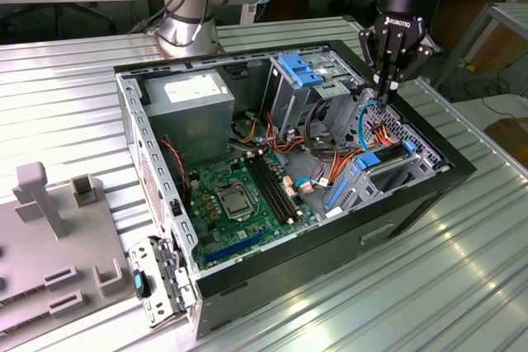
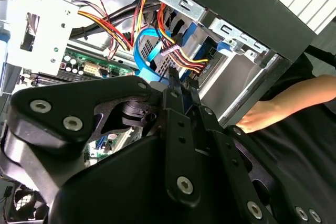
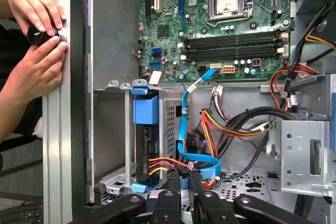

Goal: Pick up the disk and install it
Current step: 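Insert the second disk wire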

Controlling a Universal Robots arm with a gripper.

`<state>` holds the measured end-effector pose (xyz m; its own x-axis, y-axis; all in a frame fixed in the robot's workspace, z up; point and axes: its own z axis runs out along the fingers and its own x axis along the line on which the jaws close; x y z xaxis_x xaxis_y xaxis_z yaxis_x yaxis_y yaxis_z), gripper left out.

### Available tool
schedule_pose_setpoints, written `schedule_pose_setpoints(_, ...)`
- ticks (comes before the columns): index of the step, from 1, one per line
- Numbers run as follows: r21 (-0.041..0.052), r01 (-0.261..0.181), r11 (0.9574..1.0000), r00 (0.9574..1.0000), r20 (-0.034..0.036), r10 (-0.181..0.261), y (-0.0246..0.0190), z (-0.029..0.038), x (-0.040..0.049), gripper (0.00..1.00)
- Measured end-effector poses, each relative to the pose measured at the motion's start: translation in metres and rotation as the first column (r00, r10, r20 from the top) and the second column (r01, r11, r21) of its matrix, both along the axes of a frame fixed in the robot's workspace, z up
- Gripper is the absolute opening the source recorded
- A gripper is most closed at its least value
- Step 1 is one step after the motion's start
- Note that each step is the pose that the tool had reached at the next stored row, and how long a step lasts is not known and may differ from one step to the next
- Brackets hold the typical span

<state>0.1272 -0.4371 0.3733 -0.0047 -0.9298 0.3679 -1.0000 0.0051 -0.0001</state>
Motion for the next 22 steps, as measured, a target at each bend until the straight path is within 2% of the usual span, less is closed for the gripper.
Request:
schedule_pose_setpoints(8,-0.0001,0.0,1.0,1.0,0.0,0.0,-0.0013,-0.0003,0.0,0.16)
schedule_pose_setpoints(10,-0.0002,0.0,1.0,1.0,0.0,0.0,-0.0031,-0.0003,0.0,0.16)
schedule_pose_setpoints(13,-0.0001,0.0,1.0,1.0,0.0,0.0,-0.0087,-0.0004,0.0,0.16)
schedule_pose_setpoints(18,0.0004,0.0,1.0,1.0,0.0001,0.0,-0.0247,-0.0008,-0.0013,0.16)
schedule_pose_setpoints(19,0.0019,0.0,1.0,1.0,0.0001,0.0,-0.0298,-0.001,-0.0022,0.16)
schedule_pose_setpoints(20,0.0041,0.0,1.0,1.0,0.0001,0.0,-0.0329,-0.001,-0.0026,0.16)
schedule_pose_setpoints(22,0.0142,0.0,0.9999,1.0,0.0001,0.0,-0.0394,-0.0016,-0.0038,0.16)
